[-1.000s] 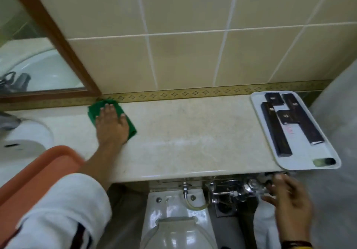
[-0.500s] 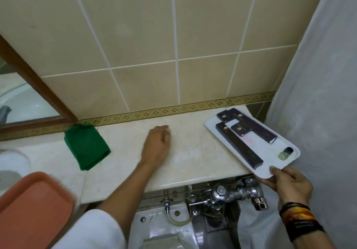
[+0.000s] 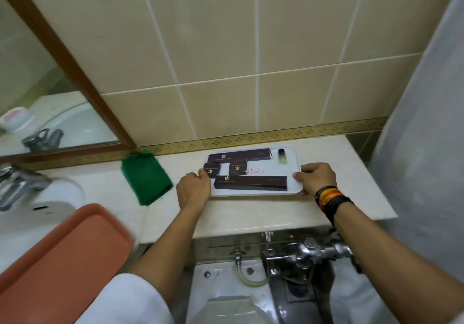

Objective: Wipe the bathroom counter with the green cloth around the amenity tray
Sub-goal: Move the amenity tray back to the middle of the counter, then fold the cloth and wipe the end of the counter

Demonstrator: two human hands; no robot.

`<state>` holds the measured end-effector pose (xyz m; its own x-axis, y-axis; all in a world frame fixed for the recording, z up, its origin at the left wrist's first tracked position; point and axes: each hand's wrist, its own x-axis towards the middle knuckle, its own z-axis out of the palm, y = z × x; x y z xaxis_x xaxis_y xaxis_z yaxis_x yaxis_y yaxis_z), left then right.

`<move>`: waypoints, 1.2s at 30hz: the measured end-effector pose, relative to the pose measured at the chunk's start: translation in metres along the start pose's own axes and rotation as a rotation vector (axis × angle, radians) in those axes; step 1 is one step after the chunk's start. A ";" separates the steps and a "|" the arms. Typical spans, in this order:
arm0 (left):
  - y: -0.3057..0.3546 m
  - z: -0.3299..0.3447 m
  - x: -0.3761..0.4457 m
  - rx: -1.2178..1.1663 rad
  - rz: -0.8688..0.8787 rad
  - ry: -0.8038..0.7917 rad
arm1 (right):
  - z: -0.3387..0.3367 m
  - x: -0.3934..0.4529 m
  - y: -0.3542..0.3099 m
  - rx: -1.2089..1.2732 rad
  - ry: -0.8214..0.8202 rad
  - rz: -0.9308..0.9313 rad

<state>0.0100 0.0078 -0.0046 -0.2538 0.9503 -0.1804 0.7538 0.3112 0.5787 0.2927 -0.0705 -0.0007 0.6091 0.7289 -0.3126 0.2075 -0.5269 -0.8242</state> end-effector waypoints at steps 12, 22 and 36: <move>-0.077 -0.084 0.057 -0.047 0.077 0.210 | 0.090 -0.015 -0.031 -0.322 0.118 -0.081; -0.115 -0.111 0.174 -0.204 -0.212 0.177 | 0.201 -0.170 -0.064 -0.234 -0.220 -0.593; -0.108 -0.192 0.086 -0.613 0.191 -0.175 | 0.311 -0.123 -0.142 -0.093 -0.514 -0.404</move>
<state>-0.2098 0.0533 0.0706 -0.0091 0.9920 -0.1261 0.2818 0.1236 0.9515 -0.0496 0.0511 0.0076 0.0310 0.9809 -0.1919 0.4226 -0.1869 -0.8868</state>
